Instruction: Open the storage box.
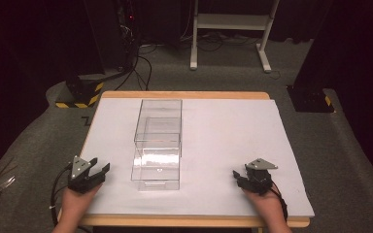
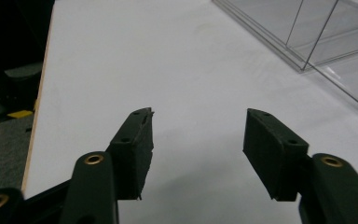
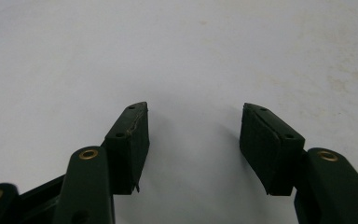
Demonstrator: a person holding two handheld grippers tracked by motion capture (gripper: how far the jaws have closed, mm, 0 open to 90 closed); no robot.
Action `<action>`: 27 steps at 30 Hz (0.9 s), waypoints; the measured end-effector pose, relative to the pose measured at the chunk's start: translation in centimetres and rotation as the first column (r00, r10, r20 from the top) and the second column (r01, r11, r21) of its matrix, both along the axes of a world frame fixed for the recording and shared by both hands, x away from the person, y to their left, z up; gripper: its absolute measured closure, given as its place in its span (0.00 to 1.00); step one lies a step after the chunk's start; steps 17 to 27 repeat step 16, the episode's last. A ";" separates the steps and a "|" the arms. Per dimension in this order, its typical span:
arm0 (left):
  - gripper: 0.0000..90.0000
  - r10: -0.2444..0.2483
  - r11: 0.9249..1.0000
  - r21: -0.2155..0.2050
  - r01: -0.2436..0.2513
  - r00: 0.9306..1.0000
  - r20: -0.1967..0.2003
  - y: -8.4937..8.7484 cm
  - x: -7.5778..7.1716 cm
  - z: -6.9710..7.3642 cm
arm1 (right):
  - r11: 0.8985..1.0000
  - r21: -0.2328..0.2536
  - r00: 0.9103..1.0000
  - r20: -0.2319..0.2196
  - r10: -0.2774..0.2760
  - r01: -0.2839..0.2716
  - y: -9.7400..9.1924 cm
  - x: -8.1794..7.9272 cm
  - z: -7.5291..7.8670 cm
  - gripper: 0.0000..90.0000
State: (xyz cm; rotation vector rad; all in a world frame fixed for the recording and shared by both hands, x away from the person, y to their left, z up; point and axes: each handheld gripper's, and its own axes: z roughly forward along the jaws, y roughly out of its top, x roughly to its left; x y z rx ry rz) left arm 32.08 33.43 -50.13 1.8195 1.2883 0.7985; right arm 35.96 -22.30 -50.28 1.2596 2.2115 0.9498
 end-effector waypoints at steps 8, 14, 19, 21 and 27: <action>0.37 0.006 0.999 0.046 0.001 0.986 -0.168 -0.7 1.2 -0.5 | 1.000 -0.001 1.000 0.000 0.000 0.000 0.0 0.0 0.0 0.47; 0.37 0.005 1.000 0.019 -0.002 0.984 -0.180 -0.5 1.4 -0.5 | 1.000 -0.007 1.000 0.005 0.000 0.000 0.0 -0.1 0.0 0.47; 0.37 0.003 1.000 0.011 -0.001 0.982 -0.190 -0.3 1.5 -0.5 | 1.000 -0.009 1.000 0.007 -0.002 0.002 0.0 -0.1 0.0 0.46; 0.37 0.003 1.000 0.011 -0.001 0.982 -0.190 -0.3 1.5 -0.5 | 1.000 -0.009 1.000 0.007 -0.002 0.002 0.0 -0.1 0.0 0.46; 0.37 0.003 1.000 0.011 -0.001 0.982 -0.190 -0.3 1.5 -0.5 | 1.000 -0.009 1.000 0.007 -0.002 0.002 0.0 -0.1 0.0 0.46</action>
